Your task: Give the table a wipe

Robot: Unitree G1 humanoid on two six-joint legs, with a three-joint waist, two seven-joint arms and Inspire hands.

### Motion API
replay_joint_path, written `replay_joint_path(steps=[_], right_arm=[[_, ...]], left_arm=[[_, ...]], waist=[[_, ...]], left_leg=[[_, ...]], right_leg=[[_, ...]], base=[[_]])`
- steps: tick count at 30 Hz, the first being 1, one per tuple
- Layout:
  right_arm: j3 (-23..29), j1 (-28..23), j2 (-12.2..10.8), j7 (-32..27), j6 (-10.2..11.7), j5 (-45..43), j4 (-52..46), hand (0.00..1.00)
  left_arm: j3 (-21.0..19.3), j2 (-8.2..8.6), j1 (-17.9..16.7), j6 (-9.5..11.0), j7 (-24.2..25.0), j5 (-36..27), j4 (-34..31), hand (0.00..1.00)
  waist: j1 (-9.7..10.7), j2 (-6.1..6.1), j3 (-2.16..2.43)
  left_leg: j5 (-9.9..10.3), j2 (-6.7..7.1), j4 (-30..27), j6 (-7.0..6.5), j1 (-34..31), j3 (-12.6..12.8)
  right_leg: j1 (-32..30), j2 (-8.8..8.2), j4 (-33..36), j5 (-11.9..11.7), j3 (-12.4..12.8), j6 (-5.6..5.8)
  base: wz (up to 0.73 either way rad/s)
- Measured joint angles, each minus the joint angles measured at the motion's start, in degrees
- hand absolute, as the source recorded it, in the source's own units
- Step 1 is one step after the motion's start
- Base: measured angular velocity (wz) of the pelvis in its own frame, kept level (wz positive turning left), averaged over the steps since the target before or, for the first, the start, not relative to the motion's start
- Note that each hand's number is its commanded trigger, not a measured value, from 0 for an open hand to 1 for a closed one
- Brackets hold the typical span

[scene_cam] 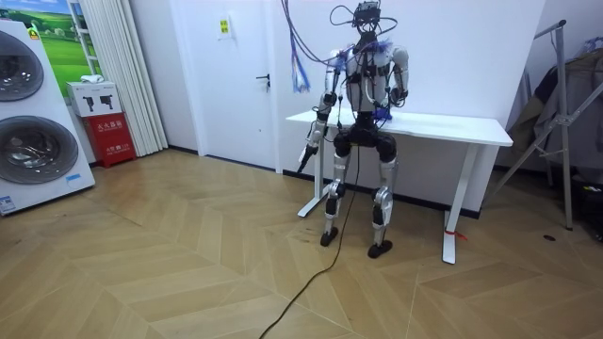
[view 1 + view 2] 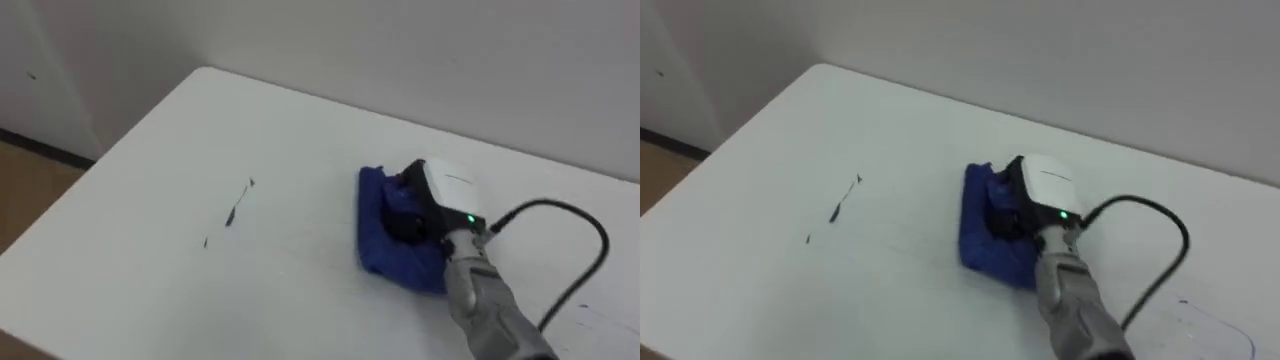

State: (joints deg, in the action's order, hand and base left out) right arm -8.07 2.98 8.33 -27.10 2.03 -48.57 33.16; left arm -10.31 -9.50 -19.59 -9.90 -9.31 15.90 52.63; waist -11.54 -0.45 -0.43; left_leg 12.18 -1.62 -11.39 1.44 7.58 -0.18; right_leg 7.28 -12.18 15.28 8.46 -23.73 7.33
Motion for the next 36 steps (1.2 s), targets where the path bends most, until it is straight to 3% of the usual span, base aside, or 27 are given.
replay_joint_path(steps=[3, 5, 8, 10, 11, 12, 13, 15, 17, 18, 19, 20, 21, 22, 23, 24, 25, 27, 28, 29, 32, 34, 36], right_arm=[[1.22, -3.97, 3.35, -5.37, 0.12, 3.96, 0.28, 1.00], [0.83, -2.61, 3.02, -6.35, -0.37, 6.66, 2.24, 1.00], [-1.10, 1.48, 0.60, -5.73, -4.78, 6.46, 3.55, 1.00], [-5.03, 4.59, 0.09, -1.51, -8.98, 5.20, 1.97, 1.00], [-6.33, 5.09, -0.06, -0.25, -9.71, 5.07, 0.91, 1.00], [-8.74, 6.84, -0.56, 1.95, -9.98, 4.43, -0.70, 1.00], [-11.21, 9.71, -2.29, 3.07, -9.72, 4.10, -0.58, 1.00], [-13.42, 13.00, -3.14, 4.49, -7.77, 4.08, -0.22, 1.00], [-13.28, 14.41, -3.23, 4.87, -6.36, 3.61, -0.17, 1.00], [-12.66, 14.27, -3.22, 4.87, -5.61, 3.80, -0.20, 1.00], [-12.20, 13.17, -3.19, 4.55, -4.29, 3.83, 0.14, 1.00], [-11.70, 12.31, -3.06, 4.28, -3.22, 3.83, 0.20, 1.00], [-10.27, 10.40, -2.59, 3.93, -1.43, 3.81, -0.14, 1.00], [-8.22, 7.92, -2.07, 2.86, 0.20, 3.81, -0.22, 1.00], [-6.62, 6.37, -1.93, 2.30, 1.10, 3.86, -0.37, 1.00], [-2.92, 1.92, -0.95, 0.66, 2.40, 4.01, -1.38, 1.00], [0.57, -3.02, 1.19, -1.09, 3.08, 4.52, -3.72, 1.00], [5.85, -7.69, 3.97, -3.26, 3.19, 6.28, -4.64, 1.00], [8.97, -8.93, 5.29, -3.94, 3.17, 6.59, -4.35, 1.00], [10.09, -9.43, 5.82, -4.12, 3.18, 6.61, -4.15, 1.00], [11.11, -7.74, 6.42, -3.72, 2.59, 6.95, -2.41, 1.00], [8.69, -3.86, 6.11, -2.37, -0.71, 7.28, -1.43, 1.00], [6.67, -1.03, 6.00, -0.39, -3.58, 7.00, -2.15, 1.00]], left_arm=[[-0.73, -0.70, 2.13, 0.57, -0.95, 0.68, -2.04, 0.00], [-0.04, -0.77, 2.72, 0.75, -2.58, 0.43, -3.16, 0.00], [1.78, -0.32, 4.25, 1.70, -4.87, 0.51, -3.44, 0.00], [2.34, -0.54, 5.18, 3.10, -6.33, 0.52, -1.75, 0.00], [2.36, -0.53, 5.20, 3.39, -6.55, 0.45, -1.77, 0.00], [2.79, -0.60, 5.28, 4.19, -6.90, -0.71, -1.72, 0.00], [3.88, -1.04, 5.42, 4.33, -6.92, -2.54, -0.99, 0.00], [5.08, -1.24, 6.44, 4.39, -6.63, -3.41, -0.71, 0.00], [4.79, -1.15, 6.33, 4.42, -5.85, -3.44, -0.99, 0.00], [4.43, -1.54, 6.15, 4.35, -5.06, -3.92, -1.01, 0.00], [3.88, -1.83, 5.90, 4.20, -4.50, -3.97, -1.20, 0.00], [3.35, -1.79, 5.62, 3.97, -4.37, -4.15, -1.29, 0.00], [3.43, -1.60, 4.72, 3.99, -3.66, -4.55, -1.93, 0.00], [3.42, -1.49, 3.56, 4.12, -3.51, -5.00, -2.13, 0.00], [3.18, -1.39, 2.71, 4.16, -3.40, -4.94, -2.13, 0.00], [2.14, -1.15, 0.54, 4.22, -3.06, -4.49, -2.01, 0.00], [0.73, -0.93, -1.29, 4.15, -2.91, -2.97, -2.02, 0.00], [-0.95, -0.46, -3.16, 3.96, -2.76, -2.75, -2.02, 0.00], [-1.29, -0.29, -3.58, 3.96, -2.44, -2.73, -1.99, 0.00], [-1.59, -0.17, -3.63, 3.98, -2.38, -2.74, -1.99, 0.00], [-1.94, 0.46, -2.94, 3.97, -2.38, -2.78, -1.96, 0.00], [-1.79, 1.93, -2.23, 3.95, -2.67, -2.80, -1.91, 0.00], [-1.75, 2.48, -1.38, 3.89, -2.99, -2.81, -1.90, 0.00]], waist=[[1.30, 0.44, 0.32], [0.99, 0.57, 0.40], [-2.35, 0.57, 0.40], [-7.41, 0.59, 0.27], [-8.88, 0.54, 0.27], [-11.06, 0.31, 0.22], [-11.91, -0.21, 0.04], [-12.66, -1.00, -0.35], [-12.96, -1.61, -0.13], [-12.59, -1.88, -0.21], [-11.65, -2.13, -0.32], [-10.99, -2.05, 0.07], [-9.08, -1.32, -0.04], [-6.40, -1.96, -0.24], [-4.79, -1.40, -0.17], [-1.42, -2.27, -0.14], [1.48, -2.29, 0.25], [3.48, -2.23, 0.59], [3.95, -1.83, 0.78], [4.07, -1.30, 1.06], [3.45, -0.40, 1.02], [1.64, 0.91, 0.85], [0.28, 1.64, 1.01]], left_leg=[[0.94, 1.25, -0.93, -1.47, 0.30, 1.10], [1.27, 1.31, -1.54, -1.91, 0.44, 2.59], [1.93, -0.42, -2.77, -2.03, 0.04, 7.16], [2.32, -3.37, -3.62, -1.11, -0.35, 10.96], [2.38, -3.93, -3.84, -0.70, -0.42, 11.51], [2.49, -5.16, -4.35, 0.19, -1.15, 12.58], [2.13, -5.89, -4.49, 1.23, -2.53, 12.54], [1.09, -7.45, -4.88, 3.01, -5.45, 10.83], [-0.30, -9.44, -4.54, 5.35, -7.15, 8.83], [-1.01, -11.01, -4.13, 7.15, -7.44, 7.72], [-1.37, -12.77, -4.14, 9.43, -7.35, 7.08], [-1.74, -13.74, -4.14, 10.51, -7.18, 6.39], [-3.88, -16.16, -4.15, 10.73, -6.97, 6.59], [-6.73, -17.87, -3.91, 9.50, -6.95, 9.04], [-7.92, -18.28, -3.89, 8.92, -6.97, 9.85], [-9.11, -18.40, -3.98, 8.55, -6.85, 11.50], [-9.17, -17.78, -4.03, 8.56, -6.81, 13.80], [-9.03, -16.64, -4.05, 8.37, -6.13, 17.11], [-8.73, -15.90, -4.12, 7.89, -5.84, 17.61], [-8.57, -15.86, -4.20, 7.64, -5.81, 17.62], [-7.84, -15.58, -4.08, 6.66, -4.47, 17.32], [-6.52, -13.76, -0.52, 6.26, -0.85, 16.40], [-6.40, -12.79, 1.81, 6.48, 0.09, 15.79]], right_leg=[[0.44, -1.80, 1.54, -0.01, -0.12, 0.02], [-0.40, -2.52, 2.67, -0.21, -1.04, 0.03], [-3.46, -3.49, 5.48, -0.89, -3.35, -0.93], [-7.30, -4.46, 12.71, -0.72, -3.67, -3.00], [-7.69, -5.28, 14.74, -0.45, -3.63, -3.16], [-8.41, -7.34, 16.64, -0.01, -3.26, -2.65], [-8.36, -9.58, 16.17, 0.36, -3.10, -2.28], [-7.68, -11.28, 11.79, 0.17, -3.03, -1.80], [-6.71, -10.99, 4.77, -1.10, -3.20, -1.10], [-6.36, -9.96, 1.17, -2.62, -3.12, -0.74], [-6.72, -8.79, 0.87, -3.92, -3.31, 1.38], [-6.25, -7.98, 2.65, -2.57, -3.57, 3.48], [-6.06, -5.90, 5.52, 0.78, -4.42, 1.98], [-5.12, -4.46, 6.25, 2.90, -5.86, 1.60], [-4.52, -3.98, 6.17, 3.61, -6.54, 1.31], [-2.77, -2.75, 4.88, 4.04, -8.10, 0.81], [-1.18, -1.90, 3.09, 3.98, -9.58, 0.56], [-0.25, -1.29, 1.45, 3.80, -9.49, 0.13], [-0.10, -1.05, 0.82, 3.55, -9.10, -0.12], [0.02, -0.75, 0.40, 3.37, -8.99, -0.20], [0.04, -0.48, 0.60, 2.95, -7.06, -0.28], [-0.49, -0.43, -0.21, 1.58, -3.31, 0.01], [-2.53, -0.40, -0.58, 0.25, -0.21, 0.24]], base=[[-0.14], [-0.45], [-0.73], [-0.87], [-0.74], [-0.54], [-0.38], [0.18], [0.38], [0.37], [0.43], [0.45], [0.54], [0.51], [0.53], [0.54], [0.52], [0.13], [-0.13], [-0.19], [-0.32], [-0.74], [-0.75]])
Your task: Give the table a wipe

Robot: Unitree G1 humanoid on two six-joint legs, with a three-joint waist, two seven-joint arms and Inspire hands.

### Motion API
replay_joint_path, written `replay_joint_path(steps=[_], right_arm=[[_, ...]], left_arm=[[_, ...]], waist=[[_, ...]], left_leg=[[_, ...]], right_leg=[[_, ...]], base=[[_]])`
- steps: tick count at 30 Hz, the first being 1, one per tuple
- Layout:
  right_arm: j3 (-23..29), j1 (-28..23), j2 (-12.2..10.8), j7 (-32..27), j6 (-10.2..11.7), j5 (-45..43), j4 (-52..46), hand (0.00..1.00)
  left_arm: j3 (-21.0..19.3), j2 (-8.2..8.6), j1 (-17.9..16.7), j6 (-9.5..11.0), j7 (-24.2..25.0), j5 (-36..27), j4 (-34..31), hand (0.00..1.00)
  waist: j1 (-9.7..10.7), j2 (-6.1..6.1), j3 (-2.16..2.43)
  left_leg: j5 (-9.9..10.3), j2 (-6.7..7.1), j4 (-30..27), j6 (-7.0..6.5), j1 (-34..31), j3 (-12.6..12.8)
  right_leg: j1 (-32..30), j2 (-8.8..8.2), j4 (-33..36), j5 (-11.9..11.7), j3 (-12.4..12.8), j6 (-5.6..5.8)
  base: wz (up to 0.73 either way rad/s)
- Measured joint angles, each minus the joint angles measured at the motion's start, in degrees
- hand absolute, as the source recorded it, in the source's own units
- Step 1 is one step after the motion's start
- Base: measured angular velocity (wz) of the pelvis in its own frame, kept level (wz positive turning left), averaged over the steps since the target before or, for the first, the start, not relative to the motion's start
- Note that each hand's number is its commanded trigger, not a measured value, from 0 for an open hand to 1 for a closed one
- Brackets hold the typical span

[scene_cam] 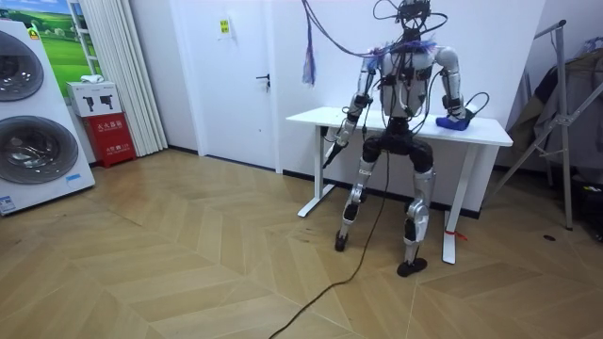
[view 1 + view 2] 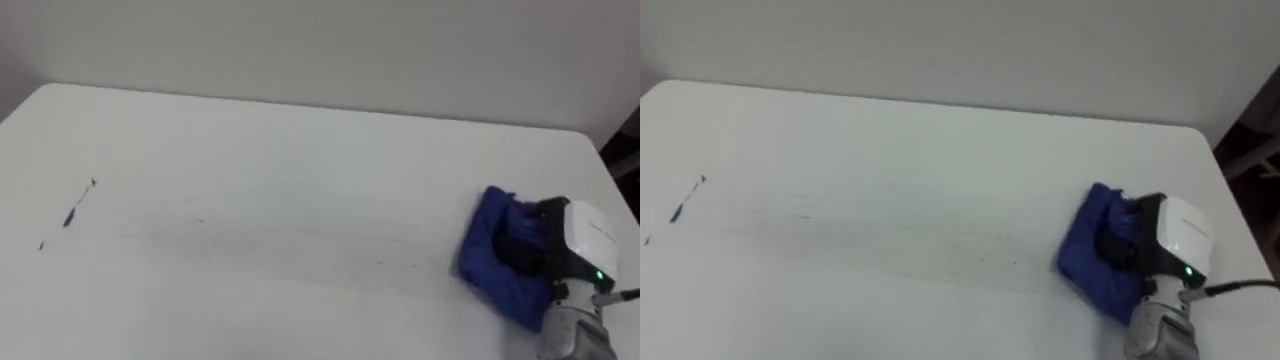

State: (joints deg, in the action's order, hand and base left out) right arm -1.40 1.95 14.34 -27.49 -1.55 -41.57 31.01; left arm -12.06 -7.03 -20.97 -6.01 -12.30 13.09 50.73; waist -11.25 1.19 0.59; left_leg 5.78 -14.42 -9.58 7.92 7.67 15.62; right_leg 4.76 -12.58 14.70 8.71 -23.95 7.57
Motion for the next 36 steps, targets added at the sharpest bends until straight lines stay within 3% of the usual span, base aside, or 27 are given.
replay_joint_path(steps=[1, 3, 6, 8, 11, 16, 18, 20, 23, 26, 27, 28, 29, 31, 32, 34, 36], right_arm=[[-0.53, 1.09, -0.28, 1.00, -0.95, -0.50, -0.62, 1.00], [-4.86, 6.23, -1.47, 3.96, -3.43, -1.63, -0.65, 1.00], [-6.74, 6.93, -3.77, 5.29, -3.62, -2.04, -1.36, 1.00], [-6.95, 6.61, -3.66, 5.62, -3.39, -3.68, -1.22, 1.00], [-5.43, 3.32, -3.22, 3.94, -1.69, -3.55, -0.08, 1.00], [0.64, -5.18, -2.27, -4.11, 4.87, -0.32, 0.36, 1.00], [2.07, -6.63, -1.94, -5.44, 5.23, 0.38, 0.37, 1.00], [1.79, -6.84, -1.57, -5.51, 5.01, 0.69, 0.64, 1.00], [-0.78, -4.85, -0.86, -4.35, 1.48, 0.84, -0.14, 1.00], [-4.38, -0.67, -1.02, 1.34, -3.80, -0.84, -2.13, 1.00], [-7.60, 1.28, -1.33, 4.50, -5.90, -2.94, -4.50, 1.00], [-12.07, 4.72, -2.01, 7.34, -6.40, -4.40, -5.15, 1.00], [-14.29, 6.77, -2.65, 8.88, -6.58, -5.13, -5.15, 1.00], [-19.92, 14.02, -6.31, 13.56, -6.39, -6.79, -5.09, 1.00], [-20.22, 15.24, -7.42, 14.34, -5.87, -7.29, -4.81, 1.00], [-21.04, 17.27, -8.42, 16.42, -2.93, -8.92, -4.68, 1.00], [-20.20, 15.76, -7.95, 16.06, -2.84, -10.67, -4.29, 1.00]], left_arm=[[-0.07, 0.02, 0.55, -0.04, -0.11, -0.05, -0.04, 0.00], [0.02, -0.28, 2.11, -0.82, -1.42, -0.42, -0.22, 0.00], [0.49, -0.35, 3.94, -1.00, -2.58, -1.38, -2.47, 0.00], [0.51, -0.58, 4.05, -0.72, -3.10, -3.64, -2.99, 0.00], [0.41, -1.35, 2.96, -0.52, -3.38, -4.71, -2.75, 0.00], [-2.10, -3.82, -0.65, 0.09, -3.54, -3.87, -1.53, 0.00], [-3.09, -4.11, -0.97, 0.07, -3.75, -4.02, -1.49, 0.00], [-2.48, -4.17, -0.54, 0.07, -3.82, -4.13, -1.48, 0.00], [-0.23, -3.82, 0.99, 0.05, -4.19, -4.66, -1.78, 0.00], [1.75, -2.56, 3.73, 0.11, -5.78, -5.04, -1.50, 0.00], [2.43, -2.32, 4.70, 0.19, -6.13, -5.04, -1.39, 0.00], [2.60, -2.03, 6.13, 0.19, -6.42, -5.03, -1.37, 0.00], [2.86, -1.90, 6.56, 0.20, -6.50, -5.05, -1.31, 0.00], [3.96, -1.61, 7.77, 1.21, -6.55, -4.99, -1.32, 0.00], [3.99, -1.62, 7.77, 1.28, -6.49, -4.96, -1.47, 0.00], [3.84, -2.26, 6.35, 0.97, -5.80, -5.42, -1.54, 0.00], [3.78, -2.80, 3.17, -0.14, -5.47, -5.75, -2.17, 0.00]], waist=[[-0.26, 0.06, -0.07], [-0.22, 0.02, -0.61], [1.02, -1.06, -0.80], [1.47, -1.65, -0.73], [2.33, -2.74, -0.39], [4.77, -3.00, -0.01], [4.97, -3.04, 0.03], [4.40, -2.98, 0.06], [3.31, -2.95, 0.04], [1.29, -3.03, -0.03], [-0.80, -3.13, -0.13], [-2.80, -3.29, -0.31], [-3.41, -3.34, -0.34], [-5.41, -3.62, -1.05], [-5.77, -3.82, -1.13], [-7.30, -4.44, -1.27], [-7.35, -4.35, -1.31]], left_leg=[[0.03, 0.23, 0.35, 0.05, -0.15, 0.02], [0.43, 0.75, 1.21, 0.71, -0.52, -0.10], [0.74, 1.50, 1.24, 1.19, -1.44, -0.27], [1.06, 2.03, 1.08, 1.68, -2.01, -1.15], [1.33, 2.90, 0.87, 1.24, -1.89, -1.68], [1.94, 4.36, 0.04, 0.38, -2.00, -3.39], [2.04, 4.76, -0.09, 0.18, -1.97, -3.41], [2.11, 5.18, -0.21, -0.01, -1.88, -3.50], [2.12, 5.26, -0.53, -0.10, -1.99, -3.76], [2.07, 5.26, -0.29, -0.16, -2.07, -3.93], [2.06, 5.22, 0.08, -0.15, -2.14, -3.93], [2.07, 5.16, 0.30, -0.14, -2.32, -4.12], [2.07, 5.14, 0.28, -0.13, -2.68, -4.35], [2.03, 5.14, 0.05, -0.10, -3.69, -5.29], [2.04, 5.15, -0.05, -0.11, -4.03, -5.59], [2.07, 5.25, 0.00, -0.15, -4.61, -7.42], [2.49, 5.32, 0.08, -0.28, -4.37, -8.15]], right_leg=[[-0.94, 0.01, -0.08, -0.53, 0.85, -0.06], [-3.04, 0.19, -0.29, -2.12, 3.35, -0.12], [-3.79, 0.21, -0.95, -2.61, 3.72, 0.00], [-3.78, 0.21, -1.19, -2.76, 4.66, 0.17], [-2.54, 0.21, -2.68, -3.15, 5.27, 0.59], [-0.57, -0.56, -4.11, -3.47, 5.68, 1.35], [-0.42, -1.01, -4.07, -3.59, 5.67, 1.60], [-0.17, -1.40, -4.08, -3.74, 5.71, 1.81], [-0.02, -1.34, -3.82, -3.81, 6.12, 1.75], [-1.91, -0.92, -2.78, -4.34, 7.84, 1.13], [-3.24, -0.25, -2.40, -4.69, 9.62, 0.73], [-4.93, 0.33, -1.84, -5.01, 10.99, 0.27], [-5.45, 0.54, -1.78, -5.20, 11.29, 0.09], [-6.09, 0.59, -1.75, -5.40, 11.15, -0.01], [-6.08, 0.59, -1.93, -5.39, 11.01, -0.01], [-5.26, 0.51, -2.80, -5.44, 7.92, 0.00], [-3.86, 0.53, -3.30, -5.44, 5.03, 0.00]], base=[[-0.67], [-0.46], [0.10], [0.20], [0.14], [0.18], [0.02], [0.00], [-0.02], [-0.35], [-0.71], [-0.67], [-0.36], [0.06], [0.24], [0.39], [0.29]])
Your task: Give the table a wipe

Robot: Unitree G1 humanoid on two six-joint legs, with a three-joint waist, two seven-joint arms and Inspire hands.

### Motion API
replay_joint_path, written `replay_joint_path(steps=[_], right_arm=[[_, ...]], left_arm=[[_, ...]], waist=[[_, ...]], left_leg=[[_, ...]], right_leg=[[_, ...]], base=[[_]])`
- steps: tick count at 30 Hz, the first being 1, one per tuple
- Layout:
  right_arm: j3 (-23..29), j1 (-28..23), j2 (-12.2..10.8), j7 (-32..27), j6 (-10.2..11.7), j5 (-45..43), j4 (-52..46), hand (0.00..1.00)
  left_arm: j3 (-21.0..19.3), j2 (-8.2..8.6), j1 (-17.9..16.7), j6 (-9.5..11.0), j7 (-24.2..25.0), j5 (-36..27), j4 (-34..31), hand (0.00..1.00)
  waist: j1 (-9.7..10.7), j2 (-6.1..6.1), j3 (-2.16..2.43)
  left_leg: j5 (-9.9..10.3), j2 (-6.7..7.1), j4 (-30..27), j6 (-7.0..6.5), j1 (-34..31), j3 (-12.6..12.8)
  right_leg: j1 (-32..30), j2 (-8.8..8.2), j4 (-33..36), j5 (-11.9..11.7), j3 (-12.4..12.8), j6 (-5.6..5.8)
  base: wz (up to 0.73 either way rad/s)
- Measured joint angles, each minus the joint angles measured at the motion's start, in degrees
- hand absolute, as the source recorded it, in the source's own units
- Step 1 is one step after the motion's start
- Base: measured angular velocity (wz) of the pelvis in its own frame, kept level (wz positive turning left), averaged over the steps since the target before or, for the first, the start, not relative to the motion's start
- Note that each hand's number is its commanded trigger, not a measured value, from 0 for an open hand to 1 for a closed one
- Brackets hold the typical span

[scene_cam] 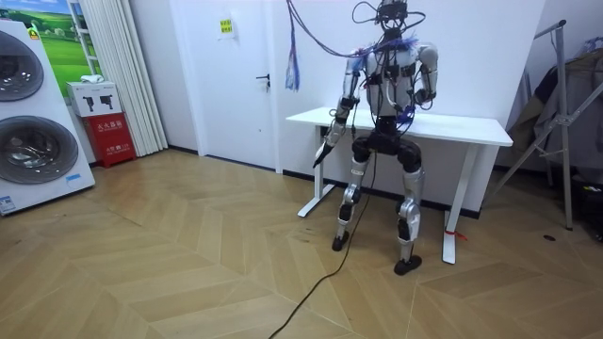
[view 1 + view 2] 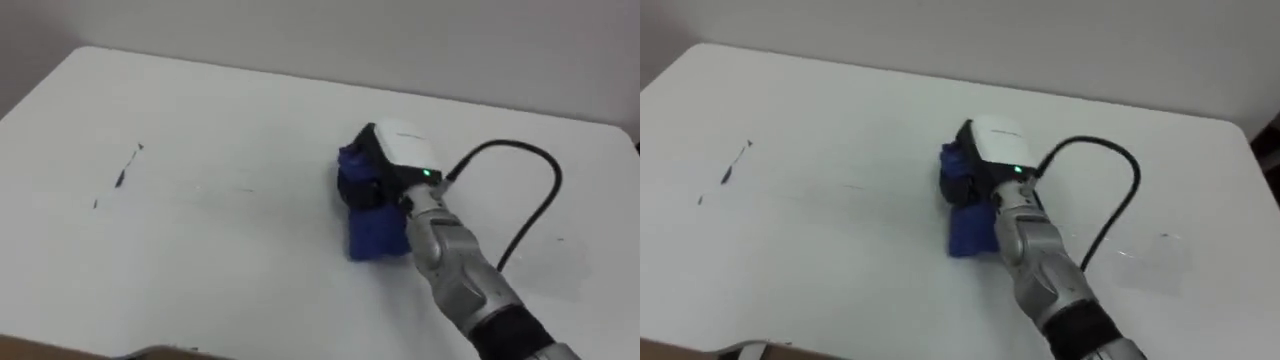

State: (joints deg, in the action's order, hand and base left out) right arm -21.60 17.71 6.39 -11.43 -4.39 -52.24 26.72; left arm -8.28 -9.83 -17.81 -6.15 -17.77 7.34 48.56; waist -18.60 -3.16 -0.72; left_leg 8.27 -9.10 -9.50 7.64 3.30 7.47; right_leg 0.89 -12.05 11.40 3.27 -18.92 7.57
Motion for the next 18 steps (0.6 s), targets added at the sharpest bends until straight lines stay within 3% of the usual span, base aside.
replay_joint_path(steps=[2, 4, 8, 11, 15, 18], right_arm=[[3.28, -3.09, 0.62, -2.33, 0.73, 0.29, 3.34, 1.00], [9.87, -9.71, 0.93, -7.43, 4.28, 2.50, 2.85, 1.00], [16.70, -19.26, 2.88, -15.64, 9.55, 7.73, 2.49, 1.00], [22.29, -24.88, 5.24, -20.49, 11.69, 12.91, 4.14, 1.00], [23.91, -25.27, 8.29, -20.61, 12.01, 19.76, 7.92, 1.00], [22.09, -22.00, 8.41, -19.59, 8.93, 19.69, 8.63, 1.00]], left_arm=[[-1.20, -0.03, -2.56, -1.33, 0.61, -0.04, -0.03, 0.00], [-3.71, -0.03, -4.92, -1.58, 1.21, 0.30, -0.01, 0.00], [-7.81, -0.65, -6.24, -1.12, 1.36, 0.55, -0.03, 0.00], [-9.89, -1.12, -5.95, 0.34, 1.83, 2.89, -0.76, 0.00], [-7.73, -1.00, -2.52, 2.13, 1.91, 4.35, -1.88, 0.00], [-3.67, -0.13, -0.42, 2.94, 1.32, 2.89, -2.24, 0.00]], waist=[[1.00, 0.10, -0.01], [3.22, 0.36, 0.03], [8.50, 0.76, 0.34], [11.40, 1.18, 1.39], [12.52, 1.57, 1.52], [11.29, 1.74, 1.52]], left_leg=[[0.23, 0.11, 0.22, -0.20, 0.50, -1.03], [0.50, 0.22, 0.30, -0.36, 1.14, -1.93], [1.09, 0.38, 0.30, -0.38, 2.32, -2.00], [1.31, 0.38, -0.10, -0.43, 2.51, -1.89], [1.39, 0.37, -0.79, -0.45, 2.67, -1.88], [1.60, 0.36, -0.96, -0.12, 2.95, -1.89]], right_leg=[[1.69, 0.06, -0.83, 0.02, -2.96, 0.02], [2.82, 0.03, -1.11, 0.02, -4.94, 0.02], [4.99, -0.03, -1.89, 0.44, -5.50, 0.68], [5.33, -0.08, -1.83, 0.52, -5.39, 0.80], [5.73, -0.15, -1.37, 0.51, -4.51, 0.78], [5.39, -0.10, -0.67, 0.28, -3.83, 0.44]], base=[[0.33], [0.25], [0.09], [-0.04], [-0.03], [-0.10]])
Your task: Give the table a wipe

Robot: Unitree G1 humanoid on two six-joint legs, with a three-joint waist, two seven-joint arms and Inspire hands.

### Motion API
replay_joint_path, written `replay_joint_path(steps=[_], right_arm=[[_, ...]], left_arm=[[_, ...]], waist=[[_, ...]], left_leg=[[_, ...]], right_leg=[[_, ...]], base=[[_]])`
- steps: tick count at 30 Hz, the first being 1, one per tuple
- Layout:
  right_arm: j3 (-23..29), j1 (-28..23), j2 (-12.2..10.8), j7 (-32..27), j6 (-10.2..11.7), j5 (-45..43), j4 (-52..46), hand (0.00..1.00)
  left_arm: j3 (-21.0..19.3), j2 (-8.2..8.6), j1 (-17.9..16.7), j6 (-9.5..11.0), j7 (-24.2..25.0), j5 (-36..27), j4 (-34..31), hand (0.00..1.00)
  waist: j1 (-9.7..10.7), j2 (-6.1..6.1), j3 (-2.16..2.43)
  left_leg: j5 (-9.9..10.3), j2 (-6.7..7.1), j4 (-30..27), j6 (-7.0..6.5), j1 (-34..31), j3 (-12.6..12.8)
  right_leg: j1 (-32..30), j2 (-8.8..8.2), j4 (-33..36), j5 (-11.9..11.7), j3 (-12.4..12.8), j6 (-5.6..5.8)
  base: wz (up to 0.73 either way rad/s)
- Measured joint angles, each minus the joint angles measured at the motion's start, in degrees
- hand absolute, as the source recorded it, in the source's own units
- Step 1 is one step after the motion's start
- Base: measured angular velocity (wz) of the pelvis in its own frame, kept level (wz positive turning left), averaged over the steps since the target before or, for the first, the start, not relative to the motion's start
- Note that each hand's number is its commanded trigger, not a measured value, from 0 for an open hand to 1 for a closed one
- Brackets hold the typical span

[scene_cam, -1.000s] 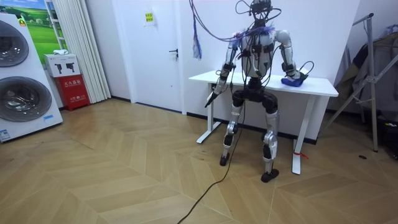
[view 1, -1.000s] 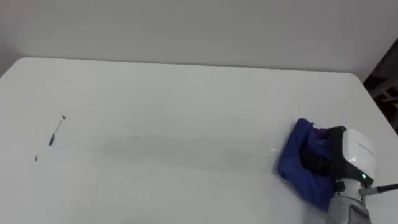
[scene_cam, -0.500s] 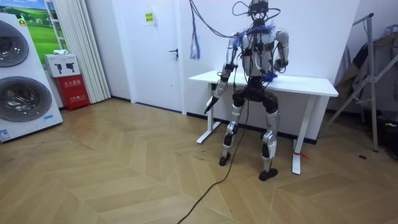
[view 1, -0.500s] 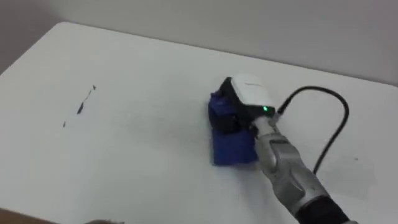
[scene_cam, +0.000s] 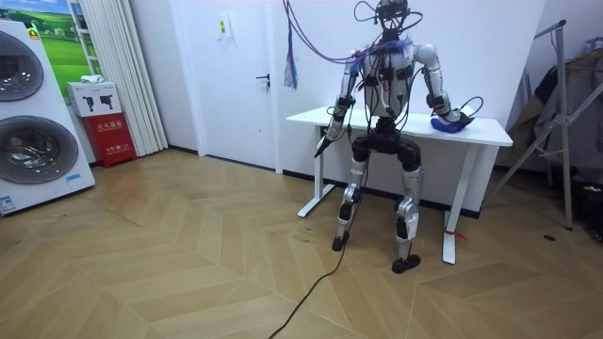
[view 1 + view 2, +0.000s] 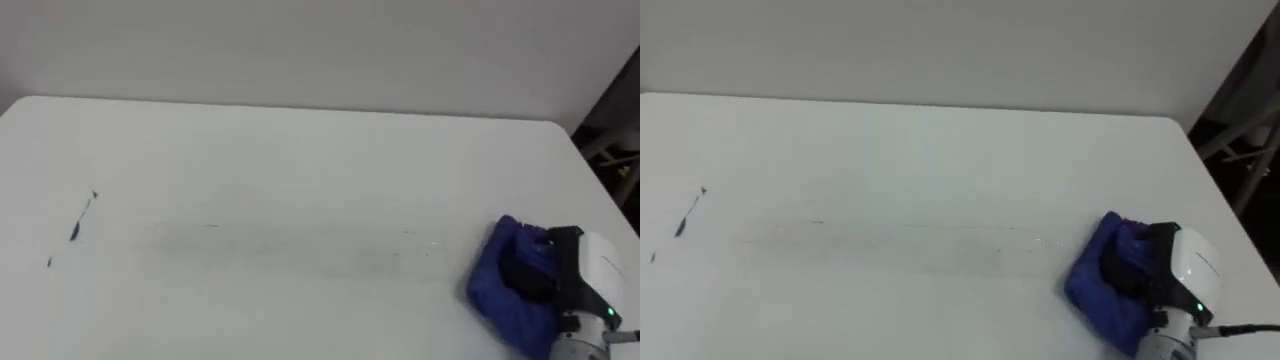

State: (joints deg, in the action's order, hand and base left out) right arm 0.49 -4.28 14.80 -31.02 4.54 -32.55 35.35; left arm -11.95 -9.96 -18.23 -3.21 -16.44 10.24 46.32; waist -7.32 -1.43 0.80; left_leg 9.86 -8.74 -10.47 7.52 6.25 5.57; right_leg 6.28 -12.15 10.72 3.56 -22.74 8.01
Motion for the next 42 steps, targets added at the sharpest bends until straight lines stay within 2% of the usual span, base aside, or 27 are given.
replay_joint_path(steps=[1, 2, 4, 5, 7, 9, 10, 12, 14, 16, 17, 18, 19, 20, 22, 24, 27, 31, 36, 42], right_arm=[[-1.69, 1.46, -0.49, 0.84, -2.35, -0.65, -0.50, 1.00], [-2.54, 2.45, -0.50, 1.52, -3.43, -1.24, -0.63, 1.00], [-8.38, 6.35, -1.23, 6.80, -8.55, -4.24, -4.75, 1.00], [-10.17, 7.32, -1.72, 8.17, -9.31, -5.61, -6.11, 1.00], [-18.08, 14.66, -4.95, 13.85, -10.34, -10.98, -7.51, 1.00], [-22.05, 19.63, -7.57, 16.91, -10.22, -13.10, -7.53, 1.00], [-22.92, 21.71, -8.51, 18.44, -9.47, -14.19, -7.65, 1.00], [-22.93, 23.03, -8.74, 19.31, -8.71, -15.53, -8.40, 1.00], [-22.59, 23.24, -8.38, 19.14, -8.63, -16.47, -7.21, 1.00], [-20.37, 20.23, -6.81, 18.98, -8.62, -17.01, -4.44, 1.00], [-18.90, 18.95, -6.75, 18.38, -7.96, -16.37, -4.57, 1.00], [-17.47, 16.61, -6.31, 16.95, -7.18, -16.41, -6.06, 0.83], [-16.51, 14.13, -5.78, 15.97, -6.41, -16.21, -6.72, 0.57], [-16.28, 13.35, -5.63, 15.18, -5.77, -15.95, -6.69, 0.00], [-15.01, 10.65, -5.61, 13.17, -4.17, -14.39, -6.83, 0.00], [-14.82, 9.87, -5.52, 11.92, -3.71, -13.78, -6.42, 0.00], [-14.56, 9.64, -5.30, 10.56, -3.47, -11.39, -4.15, 0.00], [-14.22, 8.32, -5.14, 10.41, -3.22, -10.65, -4.75, 0.00], [-14.85, 8.12, -5.14, 9.80, -3.18, -11.51, -4.97, 0.00], [-14.70, 7.10, -5.13, 9.18, -3.17, -13.29, -6.36, 0.00]], left_arm=[[1.70, 0.54, 0.10, -0.05, -0.73, -1.18, 0.02, 0.00], [2.39, 0.77, 0.12, -0.12, -1.05, -1.30, 0.03, 0.00], [5.20, 1.25, 0.75, -0.44, -1.93, -1.39, 0.63, 0.00], [5.64, 1.38, 1.07, -0.53, -2.08, -1.61, 0.75, 0.00], [7.02, 1.51, 1.74, -0.70, -2.16, -1.88, 1.94, 0.00], [7.75, 1.43, 2.20, -1.30, -1.92, -2.00, 2.05, 0.00], [7.39, 1.35, 2.00, -1.73, -1.84, -1.78, 2.20, 0.00], [6.37, 0.89, 0.68, -2.66, -1.69, -1.68, 2.37, 0.00], [5.15, 0.43, -2.27, -4.11, -1.04, -1.79, 2.85, 0.00], [4.60, 0.05, -5.11, -5.33, 0.26, -2.02, 2.86, 0.00], [4.26, 0.07, -5.61, -5.42, 0.79, -2.05, 2.83, 0.00], [3.72, 0.08, -6.40, -5.47, 1.53, -2.09, 2.75, 0.00], [2.99, 0.02, -6.59, -5.47, 2.05, -2.10, 2.79, 0.00], [2.77, -0.02, -6.63, -5.47, 2.14, -2.25, 2.82, 0.00], [2.65, -0.10, -5.93, -5.37, 2.57, -2.54, 2.82, 0.00], [3.04, -0.08, -5.08, -4.98, 3.01, -2.73, 2.43, 0.00], [3.40, -0.09, -2.96, -4.46, 2.77, -2.73, 0.59, 0.00], [3.72, 0.33, 0.46, -3.59, 1.36, -3.25, -0.22, 0.00], [5.61, 1.61, 2.77, -2.59, 0.27, -5.36, -0.24, 0.00], [6.38, 1.71, 1.69, -1.53, 0.21, -6.34, -0.09, 0.00]], waist=[[-0.86, 0.07, -0.04], [-1.23, 0.02, -0.08], [-3.67, -0.05, -0.21], [-4.34, -0.04, -0.28], [-7.69, -0.03, -0.63], [-9.59, -0.37, -1.00], [-11.64, -0.60, -1.15], [-13.23, -1.05, -1.13], [-13.23, -1.17, -1.13], [-13.15, -1.16, -1.14], [-13.08, -1.08, -1.19], [-12.23, -0.96, -1.21], [-11.20, -0.84, -1.24], [-10.62, -0.72, -1.29], [-8.70, -0.13, -1.10], [-7.13, 0.34, -0.83], [-5.26, 0.81, -0.72], [-4.22, 0.78, -0.69], [-3.91, 0.76, -0.67], [-3.93, 0.47, -0.62]], left_leg=[[-0.02, 0.00, 0.01, -0.01, 0.00, -0.09], [-0.04, -0.01, 0.01, -0.04, -0.09, -0.22], [-0.11, -0.34, -0.07, 0.05, -0.71, -0.20], [-0.14, -0.42, -0.01, 0.10, -0.86, -0.32], [-0.14, -0.51, 0.17, 0.11, -1.74, -2.11], [-0.24, -0.42, 0.08, 0.27, -2.76, -3.92], [-0.26, -0.42, 0.04, 0.29, -3.19, -4.65], [-0.30, -0.06, -0.11, 0.07, -3.83, -5.89], [-0.41, 0.41, 0.06, -0.34, -3.58, -6.74], [-0.13, 1.12, 0.51, -0.81, -2.77, -7.51], [-0.07, 1.25, 0.67, -0.91, -2.54, -7.52], [0.09, 1.47, 0.70, -1.12, -2.42, -7.51], [0.13, 1.71, 0.88, -1.19, -2.11, -7.50], [0.16, 1.77, 0.97, -1.24, -1.71, -7.50], [0.44, 1.89, 1.22, -1.34, -0.61, -7.44], [0.56, 1.89, 1.12, -1.38, -0.53, -7.43], [0.60, 1.88, 1.04, -1.36, -0.55, -7.22], [0.87, 1.88, 0.84, -1.41, -0.56, -6.78], [0.94, 1.88, 0.94, -1.46, -0.54, -6.59], [1.17, 1.88, 1.06, -1.52, -0.31, -6.28]], right_leg=[[-0.53, 0.31, 0.10, -0.32, 0.73, -0.48], [-0.91, 0.44, 0.18, -0.48, 1.05, -0.71], [-3.26, 1.39, 1.07, -0.91, 3.24, -1.35], [-3.71, 1.67, 1.06, -1.12, 3.52, -1.66], [-5.58, 2.69, 1.12, -1.68, 3.85, -2.50], [-6.24, 3.04, 0.91, -1.56, 3.69, -2.58], [-6.26, 3.12, 0.70, -1.32, 3.44, -2.60], [-5.88, 3.02, 0.24, -1.10, 3.30, -2.50], [-4.66, 2.66, -0.42, -0.91, 2.21, -2.22], [-3.01, 1.99, -0.94, -0.40, 1.24, -1.47], [-2.77, 1.90, -1.02, -0.33, 1.22, -1.37], [-2.30, 1.62, -1.11, -0.13, 0.83, -1.08], [-1.76, 1.40, -1.15, 0.07, 0.61, -0.78], [-1.35, 1.37, -1.26, 0.18, 0.63, -0.63], [-0.25, 1.30, -1.33, 0.56, 0.86, -0.30], [-0.06, 1.30, -1.44, 0.60, 0.83, -0.27], [-0.30, 1.30, -1.28, 0.59, 1.04, -0.28], [-0.64, 1.30, -1.18, 0.58, 1.64, -0.29], [-0.78, 1.31, -1.10, 0.58, 1.82, -0.30], [-0.85, 1.31, -1.12, 0.57, 1.71, -0.31]], base=[[-0.26], [-0.42], [-0.45], [-0.44], [-0.31], [0.10], [0.20], [0.32], [0.34], [0.26], [0.14], [0.16], [0.16], [0.13], [0.02], [0.00], [-0.04], [-0.07], [-0.01], [-0.02]])
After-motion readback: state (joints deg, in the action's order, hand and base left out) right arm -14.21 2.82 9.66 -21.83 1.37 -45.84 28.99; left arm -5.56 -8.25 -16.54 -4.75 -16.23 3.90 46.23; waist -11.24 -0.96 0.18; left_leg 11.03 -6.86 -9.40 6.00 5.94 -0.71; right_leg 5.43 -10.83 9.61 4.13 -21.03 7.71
